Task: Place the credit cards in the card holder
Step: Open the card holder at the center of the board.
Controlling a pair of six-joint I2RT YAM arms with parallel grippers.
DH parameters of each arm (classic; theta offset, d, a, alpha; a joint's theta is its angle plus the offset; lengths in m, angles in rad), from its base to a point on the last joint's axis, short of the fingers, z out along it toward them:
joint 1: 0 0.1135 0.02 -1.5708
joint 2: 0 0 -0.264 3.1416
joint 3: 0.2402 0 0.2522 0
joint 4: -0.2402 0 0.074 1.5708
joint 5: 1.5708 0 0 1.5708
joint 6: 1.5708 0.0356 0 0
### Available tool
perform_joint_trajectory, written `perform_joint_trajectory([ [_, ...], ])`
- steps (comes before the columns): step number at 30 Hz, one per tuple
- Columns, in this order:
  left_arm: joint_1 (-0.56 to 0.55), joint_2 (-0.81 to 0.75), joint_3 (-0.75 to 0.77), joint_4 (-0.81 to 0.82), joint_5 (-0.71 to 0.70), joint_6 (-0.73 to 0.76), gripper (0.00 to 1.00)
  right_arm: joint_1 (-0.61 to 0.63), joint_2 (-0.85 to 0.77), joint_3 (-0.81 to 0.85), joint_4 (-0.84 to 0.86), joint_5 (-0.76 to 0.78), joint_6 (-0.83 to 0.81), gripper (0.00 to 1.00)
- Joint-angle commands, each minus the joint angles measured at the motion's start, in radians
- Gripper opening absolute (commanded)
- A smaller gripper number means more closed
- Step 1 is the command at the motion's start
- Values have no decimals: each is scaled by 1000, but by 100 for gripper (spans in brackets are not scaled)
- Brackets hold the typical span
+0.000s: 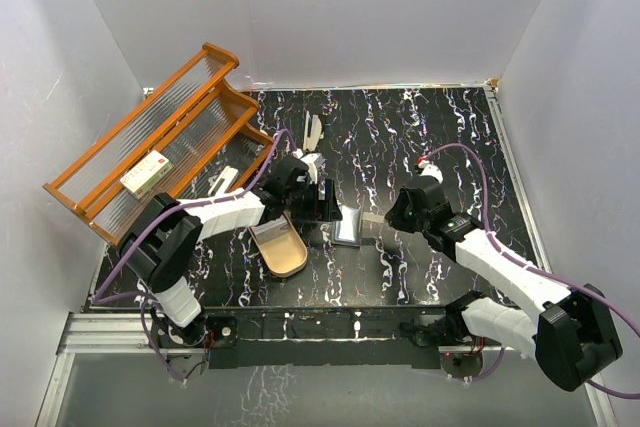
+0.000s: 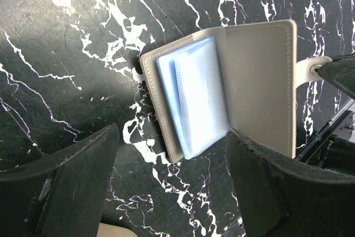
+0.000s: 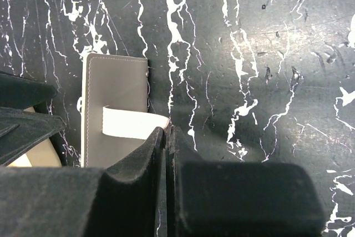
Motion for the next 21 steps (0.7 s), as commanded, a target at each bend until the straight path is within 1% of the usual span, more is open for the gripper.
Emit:
perform_joint_trajectory([
  [1,-4,5,-19,37,36,3,76,-9,-10,-3,-1,43,3,0],
  [10,-3,51,-20,100,94,-41,75,-14,-25,-12,-14,66,0,0],
  [21,-4,68,-32,134,109,-73,74,-25,-22,-40,-38,123,18,0],
])
